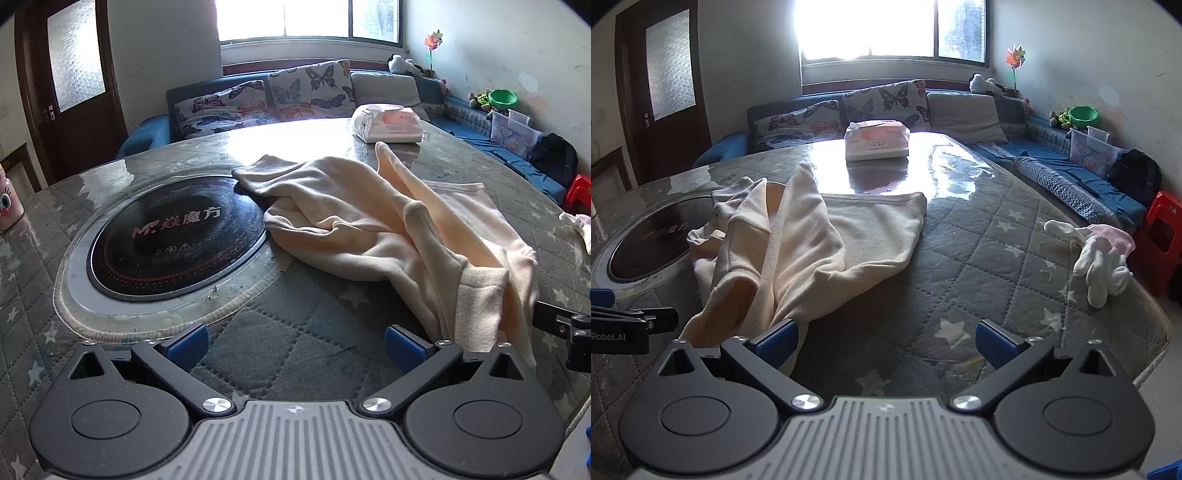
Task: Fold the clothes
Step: 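Move both grippers open toward the cream sweatshirt's edge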
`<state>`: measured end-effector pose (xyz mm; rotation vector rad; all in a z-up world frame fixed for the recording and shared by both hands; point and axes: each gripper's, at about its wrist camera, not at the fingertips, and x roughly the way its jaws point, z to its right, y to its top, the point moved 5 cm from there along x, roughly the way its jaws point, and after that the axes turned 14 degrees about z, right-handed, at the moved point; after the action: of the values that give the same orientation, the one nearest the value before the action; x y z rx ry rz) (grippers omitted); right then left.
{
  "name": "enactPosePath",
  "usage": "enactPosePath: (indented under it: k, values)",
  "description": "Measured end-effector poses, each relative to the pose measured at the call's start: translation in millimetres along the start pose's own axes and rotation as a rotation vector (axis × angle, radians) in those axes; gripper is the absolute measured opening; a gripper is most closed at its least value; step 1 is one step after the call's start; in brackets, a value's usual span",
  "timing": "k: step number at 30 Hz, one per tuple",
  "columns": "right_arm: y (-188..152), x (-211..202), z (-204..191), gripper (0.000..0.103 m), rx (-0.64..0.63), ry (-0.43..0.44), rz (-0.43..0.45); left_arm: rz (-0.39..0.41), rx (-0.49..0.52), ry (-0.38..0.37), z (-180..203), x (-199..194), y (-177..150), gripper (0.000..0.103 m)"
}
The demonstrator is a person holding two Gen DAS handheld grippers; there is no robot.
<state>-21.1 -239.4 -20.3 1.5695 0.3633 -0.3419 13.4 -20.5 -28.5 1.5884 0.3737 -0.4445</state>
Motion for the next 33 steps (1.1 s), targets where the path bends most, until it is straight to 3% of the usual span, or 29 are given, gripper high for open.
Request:
enactPosePath:
  k: [33]
  values:
    - [4.7,1.5,-3.9,0.103,0.016,0.046,0.011,0.012,0.021,-0.052,11.7,2.9,14.8,0.103]
